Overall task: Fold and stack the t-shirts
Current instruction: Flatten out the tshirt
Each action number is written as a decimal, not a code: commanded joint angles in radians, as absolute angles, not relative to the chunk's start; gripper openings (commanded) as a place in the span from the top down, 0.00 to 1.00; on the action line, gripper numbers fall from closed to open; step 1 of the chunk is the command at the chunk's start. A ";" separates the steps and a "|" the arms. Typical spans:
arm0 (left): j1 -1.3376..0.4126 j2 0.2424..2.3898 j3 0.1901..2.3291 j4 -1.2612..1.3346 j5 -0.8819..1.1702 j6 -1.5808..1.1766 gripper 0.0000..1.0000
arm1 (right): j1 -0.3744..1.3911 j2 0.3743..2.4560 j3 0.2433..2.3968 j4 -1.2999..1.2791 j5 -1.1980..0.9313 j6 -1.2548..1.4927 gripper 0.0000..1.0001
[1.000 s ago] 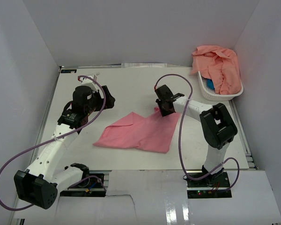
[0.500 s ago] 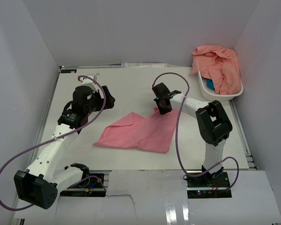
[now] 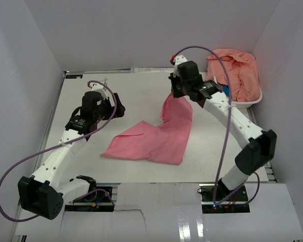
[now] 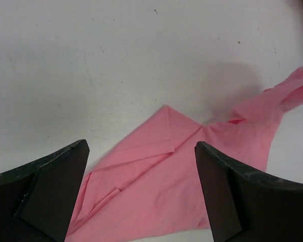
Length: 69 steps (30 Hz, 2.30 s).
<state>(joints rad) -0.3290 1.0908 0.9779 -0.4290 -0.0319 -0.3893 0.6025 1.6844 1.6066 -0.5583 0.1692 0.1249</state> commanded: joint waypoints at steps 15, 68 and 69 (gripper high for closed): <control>-0.341 1.512 1.141 -0.551 0.164 -0.310 0.14 | 0.328 1.333 1.533 -0.623 0.212 0.161 0.92; -0.364 1.401 1.083 -0.552 0.069 -0.331 0.12 | 0.400 1.891 1.412 -0.239 -0.189 0.173 0.92; -0.364 1.399 1.081 -0.552 0.069 -0.331 0.12 | 0.396 1.888 1.442 -0.250 -0.169 0.179 0.92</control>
<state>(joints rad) -0.3595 1.4593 1.0870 -0.5671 0.0853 -0.3367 0.4015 1.9125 1.3323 -0.2707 -0.1421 0.1520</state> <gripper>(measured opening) 0.881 0.088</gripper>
